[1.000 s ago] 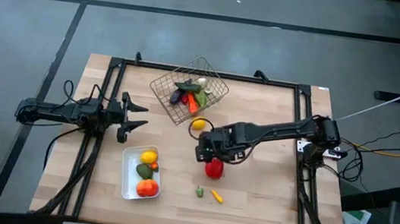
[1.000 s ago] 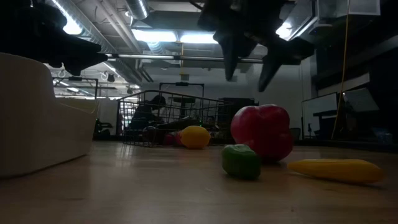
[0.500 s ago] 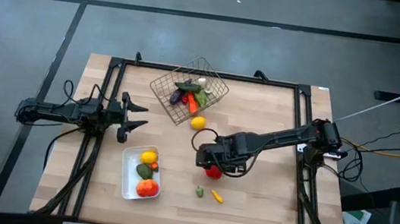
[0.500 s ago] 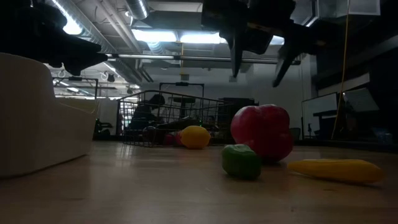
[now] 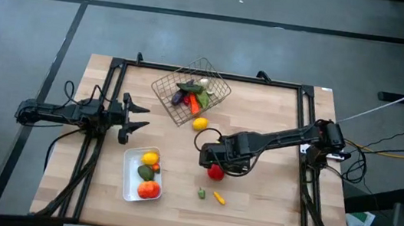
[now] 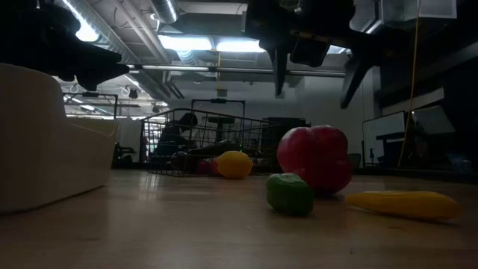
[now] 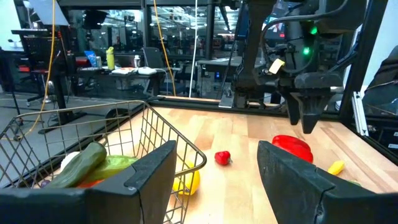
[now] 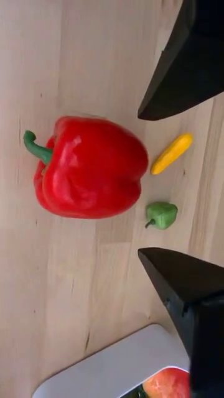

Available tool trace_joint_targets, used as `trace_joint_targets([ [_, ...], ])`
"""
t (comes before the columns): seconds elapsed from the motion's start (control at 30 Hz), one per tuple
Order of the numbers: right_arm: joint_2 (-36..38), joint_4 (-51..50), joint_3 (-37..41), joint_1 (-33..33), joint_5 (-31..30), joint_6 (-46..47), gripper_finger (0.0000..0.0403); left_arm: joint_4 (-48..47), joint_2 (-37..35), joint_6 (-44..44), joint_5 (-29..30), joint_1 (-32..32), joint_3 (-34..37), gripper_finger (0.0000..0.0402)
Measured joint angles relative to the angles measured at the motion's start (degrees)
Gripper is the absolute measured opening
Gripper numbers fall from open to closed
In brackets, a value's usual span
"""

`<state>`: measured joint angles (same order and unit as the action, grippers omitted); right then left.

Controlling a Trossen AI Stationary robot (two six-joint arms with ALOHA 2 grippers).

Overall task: Sort produce into baskets
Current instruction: Put the big red bell pepper into the gold wire basket

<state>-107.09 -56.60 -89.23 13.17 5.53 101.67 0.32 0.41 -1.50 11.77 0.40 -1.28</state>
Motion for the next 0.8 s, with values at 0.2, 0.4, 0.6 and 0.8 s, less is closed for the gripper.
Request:
trace_joint_targets([
  [0.2, -0.69, 0.05, 0.0, 0.0, -1.49, 0.02, 0.0353, 0.0, 0.01, 0.0, -0.01, 0.0, 0.0, 0.0221],
  [0.4, -2.42, 0.08, 0.1, -0.07, -2.29, 0.04, 0.0392, 0.0, 0.02, 0.0, -0.01, 0.0, 0.0, 0.0221],
  [0.6, -3.47, 0.49, 0.0, -0.07, -3.22, 0.04, 0.0394, -0.01, 0.15, 0.02, -0.02, 0.0, -0.02, 0.0222],
  [0.8, -4.99, 0.5, 0.09, -0.07, -3.35, 0.05, 0.0398, 0.0, 0.17, 0.02, -0.02, -0.01, -0.02, 0.0222],
])
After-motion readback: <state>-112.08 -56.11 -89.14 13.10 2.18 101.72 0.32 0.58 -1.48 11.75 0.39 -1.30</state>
